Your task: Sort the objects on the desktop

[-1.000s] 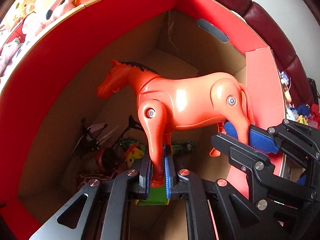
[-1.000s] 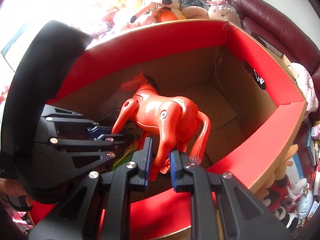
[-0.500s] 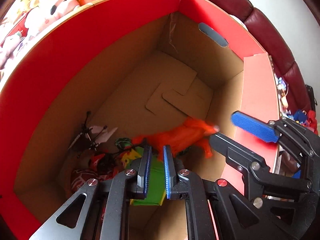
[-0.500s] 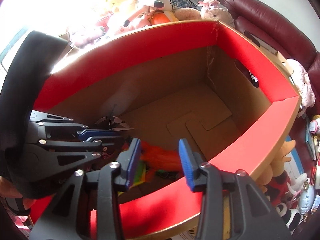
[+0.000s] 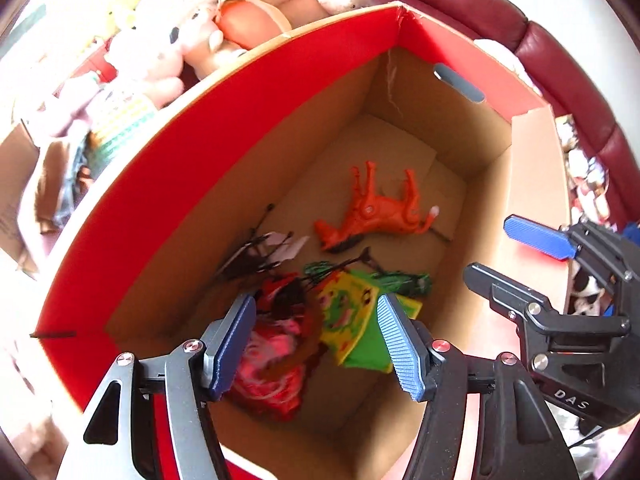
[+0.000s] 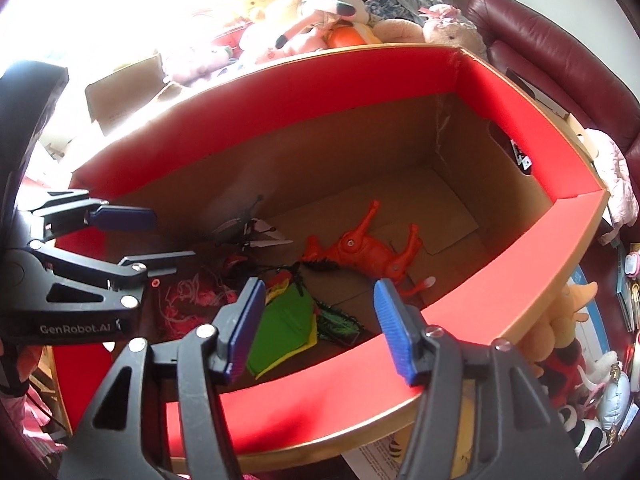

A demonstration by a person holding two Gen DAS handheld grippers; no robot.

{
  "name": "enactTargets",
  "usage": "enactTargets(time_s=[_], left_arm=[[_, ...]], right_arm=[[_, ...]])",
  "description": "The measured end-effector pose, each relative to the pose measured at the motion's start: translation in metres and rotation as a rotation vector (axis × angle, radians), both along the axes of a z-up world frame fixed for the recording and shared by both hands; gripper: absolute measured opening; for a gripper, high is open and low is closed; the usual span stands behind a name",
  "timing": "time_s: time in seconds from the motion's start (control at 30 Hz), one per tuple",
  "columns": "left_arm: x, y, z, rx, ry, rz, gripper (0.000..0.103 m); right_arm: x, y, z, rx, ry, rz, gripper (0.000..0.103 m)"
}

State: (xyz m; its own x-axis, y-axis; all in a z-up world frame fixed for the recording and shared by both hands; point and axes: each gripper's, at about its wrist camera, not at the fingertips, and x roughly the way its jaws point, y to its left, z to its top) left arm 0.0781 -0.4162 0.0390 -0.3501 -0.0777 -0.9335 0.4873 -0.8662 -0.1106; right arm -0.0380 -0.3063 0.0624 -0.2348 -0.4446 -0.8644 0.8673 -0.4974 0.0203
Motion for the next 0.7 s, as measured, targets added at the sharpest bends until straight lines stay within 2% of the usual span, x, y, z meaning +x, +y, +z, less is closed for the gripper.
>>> enactTargets(time_s=[0.17, 0.27, 0.3, 0.37, 0.47, 0.7], left_arm=[[0.007, 0.009, 0.002, -0.131, -0.049, 0.011, 0.064], [0.011, 0.018, 0.012, -0.251, -0.041, 0.016, 0.064], [0.013, 0.02, 0.016, -0.269, -0.033, 0.014, 0.064], [0.014, 0.023, 0.018, -0.265, -0.017, 0.005, 0.064], [0.014, 0.022, 0.016, -0.197, -0.006, 0.001, 0.064], [0.008, 0.017, -0.001, -0.077, -0.01, 0.077, 0.064]], right_arm=[[0.019, 0.001, -0.003, 0.021, 0.017, 0.074, 0.066], [0.024, 0.002, -0.003, 0.028, 0.029, 0.101, 0.068], [0.025, 0.002, -0.003, 0.03, 0.032, 0.109, 0.069], [0.027, 0.003, -0.003, 0.033, 0.039, 0.125, 0.071], [0.029, 0.003, -0.002, 0.048, 0.063, 0.147, 0.076], [0.022, 0.0, -0.008, 0.117, 0.174, 0.18, 0.083]])
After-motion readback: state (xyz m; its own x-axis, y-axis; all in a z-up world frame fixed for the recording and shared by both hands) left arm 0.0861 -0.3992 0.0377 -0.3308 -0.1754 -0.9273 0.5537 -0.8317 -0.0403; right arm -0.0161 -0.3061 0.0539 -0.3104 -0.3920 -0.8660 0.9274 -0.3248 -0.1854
